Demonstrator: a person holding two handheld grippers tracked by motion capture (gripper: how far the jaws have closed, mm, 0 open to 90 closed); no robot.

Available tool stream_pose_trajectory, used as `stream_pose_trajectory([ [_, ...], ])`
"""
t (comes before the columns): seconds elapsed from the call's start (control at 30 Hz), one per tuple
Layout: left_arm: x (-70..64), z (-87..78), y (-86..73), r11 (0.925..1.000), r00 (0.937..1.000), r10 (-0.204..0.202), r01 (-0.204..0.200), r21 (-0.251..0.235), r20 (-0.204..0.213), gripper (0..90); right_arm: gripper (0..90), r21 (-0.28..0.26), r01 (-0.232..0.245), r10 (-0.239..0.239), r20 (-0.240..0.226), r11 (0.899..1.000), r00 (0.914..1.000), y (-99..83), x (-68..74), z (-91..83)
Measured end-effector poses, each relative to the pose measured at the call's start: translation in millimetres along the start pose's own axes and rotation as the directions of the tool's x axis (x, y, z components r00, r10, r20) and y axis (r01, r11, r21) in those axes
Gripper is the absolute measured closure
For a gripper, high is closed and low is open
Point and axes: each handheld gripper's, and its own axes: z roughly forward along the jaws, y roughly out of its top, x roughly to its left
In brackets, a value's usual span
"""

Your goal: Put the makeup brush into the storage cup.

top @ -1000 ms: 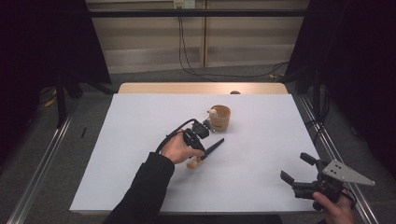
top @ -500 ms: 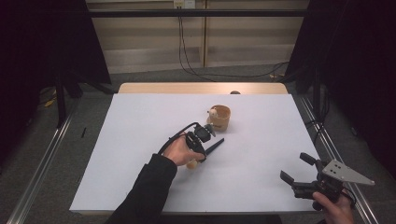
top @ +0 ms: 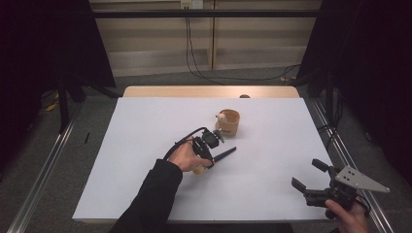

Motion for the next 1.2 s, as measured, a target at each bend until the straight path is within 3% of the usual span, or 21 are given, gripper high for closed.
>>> stream_pose_trajectory([
  [0.37,4.8,-5.4,-3.1,0.9999,0.9999,-0.010,0.010,0.004,0.012,71.1,1.1,0.001,0.000,0.000,0.000,1.000,1.0000,-0.1,-0.2,0.0],
  [0.47,6.9,-10.2,-5.6,0.9991,0.9993,-0.036,0.037,-0.020,0.010,71.1,1.1,0.000,0.000,0.000,-0.001,1.000,1.0000,0.1,0.1,0.1],
  [0.9,10.2,-24.3,-11.7,0.9987,0.9998,-0.020,0.020,-0.046,0.003,71.1,1.1,0.000,0.000,0.000,0.000,1.000,1.0000,0.0,0.1,0.3],
  [1.2,8.8,-33.2,-13.1,0.9977,0.9996,-0.014,0.016,-0.066,0.023,71.2,1.1,0.000,-0.001,0.001,-0.001,1.000,1.0000,0.0,0.1,0.3],
])
